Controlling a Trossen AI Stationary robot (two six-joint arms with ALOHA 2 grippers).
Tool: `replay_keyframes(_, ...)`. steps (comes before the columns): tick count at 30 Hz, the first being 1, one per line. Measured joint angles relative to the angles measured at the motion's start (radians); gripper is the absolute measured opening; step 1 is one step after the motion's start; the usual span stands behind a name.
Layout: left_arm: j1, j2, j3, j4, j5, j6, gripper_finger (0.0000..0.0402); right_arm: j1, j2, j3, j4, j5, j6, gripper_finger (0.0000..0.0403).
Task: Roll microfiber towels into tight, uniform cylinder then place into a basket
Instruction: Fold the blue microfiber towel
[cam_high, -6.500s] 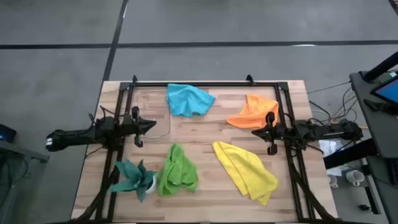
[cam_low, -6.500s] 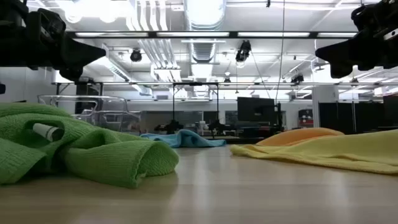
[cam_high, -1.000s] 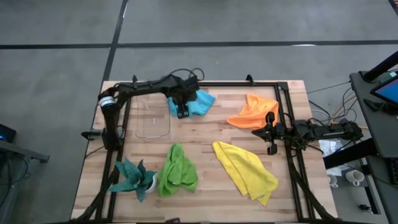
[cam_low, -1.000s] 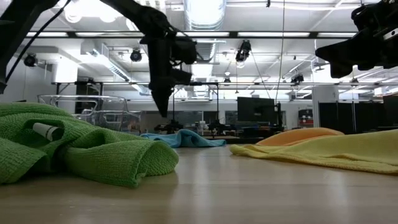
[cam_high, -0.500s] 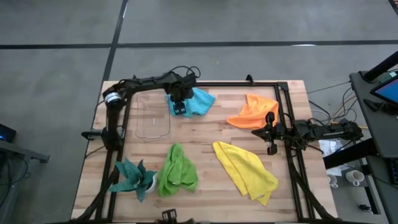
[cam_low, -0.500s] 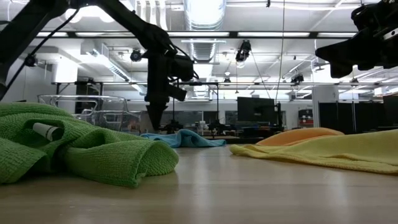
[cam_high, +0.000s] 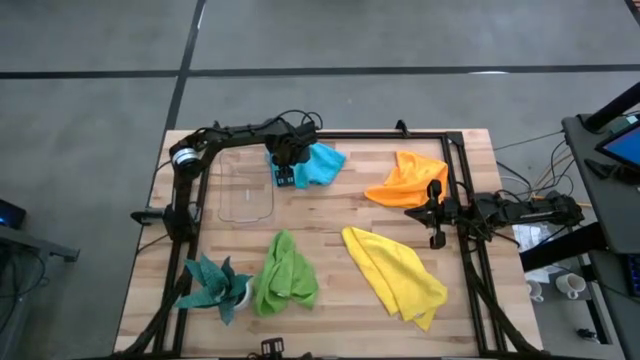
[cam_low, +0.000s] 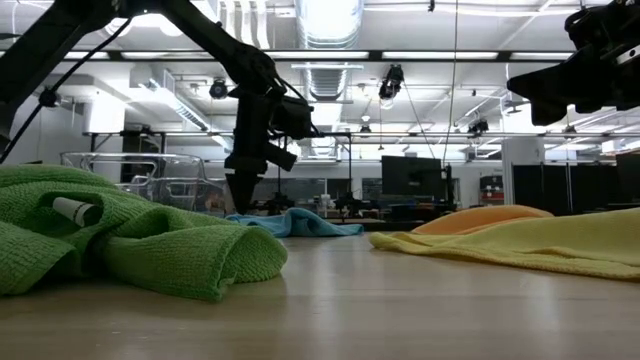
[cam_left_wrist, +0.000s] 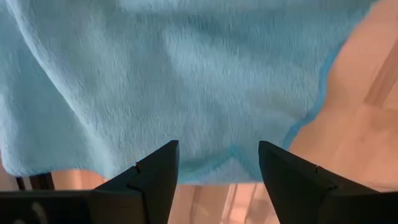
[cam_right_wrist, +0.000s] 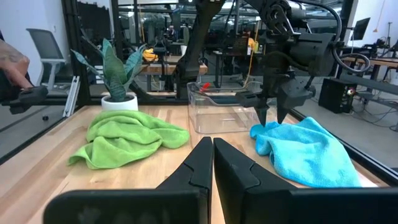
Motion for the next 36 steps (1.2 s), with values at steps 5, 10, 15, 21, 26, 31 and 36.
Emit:
replay_keyframes(5, -0.006, 0.0, -0.005, -0.019, 0.001, 0.0, 0.0205, 0.0, 0.0, 0.0, 0.0, 0.0, 0.0, 0.0009)
replay_keyframes(10, -0.006, 0.0, -0.021, -0.01, 0.001, 0.001, 0.0205, 0.0, 0.0, 0.0, 0.0, 0.0, 0.0, 0.0009)
replay_keyframes(15, -0.006, 0.0, -0.063, -0.01, -0.034, 0.001, 0.0205, 0.0, 0.0, 0.0, 0.0, 0.0, 0.0, 0.0009)
replay_keyframes(21, -0.007, 0.0, -0.065, 0.031, -0.061, 0.002, 0.0205, 0.0, 0.0, 0.0, 0.0, 0.0, 0.0, 0.0009)
replay_keyframes(26, -0.007, 0.0, -0.066, 0.027, -0.124, 0.019, 0.0195, 0.0, 0.0, 0.0, 0.0, 0.0, 0.0, 0.0009)
replay_keyframes(31, -0.009, 0.0, -0.066, 0.021, -0.127, 0.019, 0.0159, 0.0, 0.0, 0.0, 0.0, 0.0, 0.0, 0.0009)
replay_keyframes(36, -0.012, 0.0, -0.066, 0.021, -0.127, 0.019, 0.011, 0.0, 0.0, 0.0, 0.0, 0.0, 0.0, 0.0009)
